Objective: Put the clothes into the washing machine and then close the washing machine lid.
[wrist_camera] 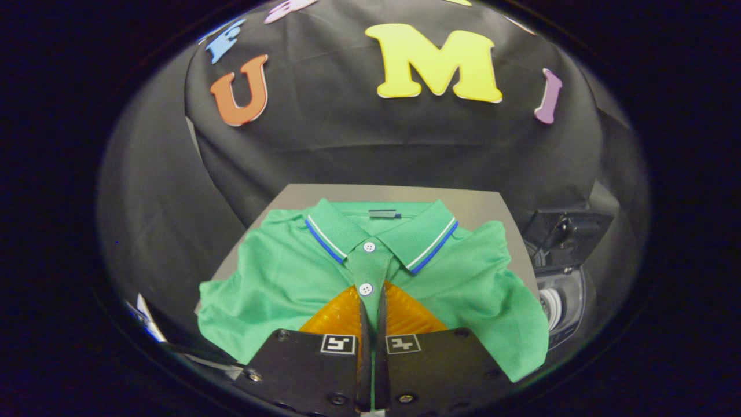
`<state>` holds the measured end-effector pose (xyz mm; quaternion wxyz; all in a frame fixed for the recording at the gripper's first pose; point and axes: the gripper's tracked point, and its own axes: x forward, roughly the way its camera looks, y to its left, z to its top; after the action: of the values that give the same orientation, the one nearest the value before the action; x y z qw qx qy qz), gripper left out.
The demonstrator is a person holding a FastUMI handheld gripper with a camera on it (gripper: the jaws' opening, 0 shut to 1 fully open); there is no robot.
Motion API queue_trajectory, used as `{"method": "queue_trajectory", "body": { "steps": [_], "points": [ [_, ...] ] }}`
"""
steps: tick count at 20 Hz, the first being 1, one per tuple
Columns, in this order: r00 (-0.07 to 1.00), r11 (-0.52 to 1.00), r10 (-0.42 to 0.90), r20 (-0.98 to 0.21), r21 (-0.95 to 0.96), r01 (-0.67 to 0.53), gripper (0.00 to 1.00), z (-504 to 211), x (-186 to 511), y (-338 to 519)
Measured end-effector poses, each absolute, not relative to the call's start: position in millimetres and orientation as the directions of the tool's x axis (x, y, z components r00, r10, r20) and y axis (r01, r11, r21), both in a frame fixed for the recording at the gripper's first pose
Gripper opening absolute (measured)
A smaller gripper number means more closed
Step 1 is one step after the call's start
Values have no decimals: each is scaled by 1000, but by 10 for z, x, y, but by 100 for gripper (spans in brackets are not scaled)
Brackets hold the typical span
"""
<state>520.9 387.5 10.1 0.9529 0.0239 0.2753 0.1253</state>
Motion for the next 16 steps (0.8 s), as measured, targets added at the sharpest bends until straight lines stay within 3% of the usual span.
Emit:
{"method": "queue_trajectory", "body": {
  "steps": [7,16],
  "points": [
    [866,936,350,-357,182,-303,6,845,4658,3457],
    [946,954,289,-147,128,-271,6,1878,4113,1971]
  ]
}}
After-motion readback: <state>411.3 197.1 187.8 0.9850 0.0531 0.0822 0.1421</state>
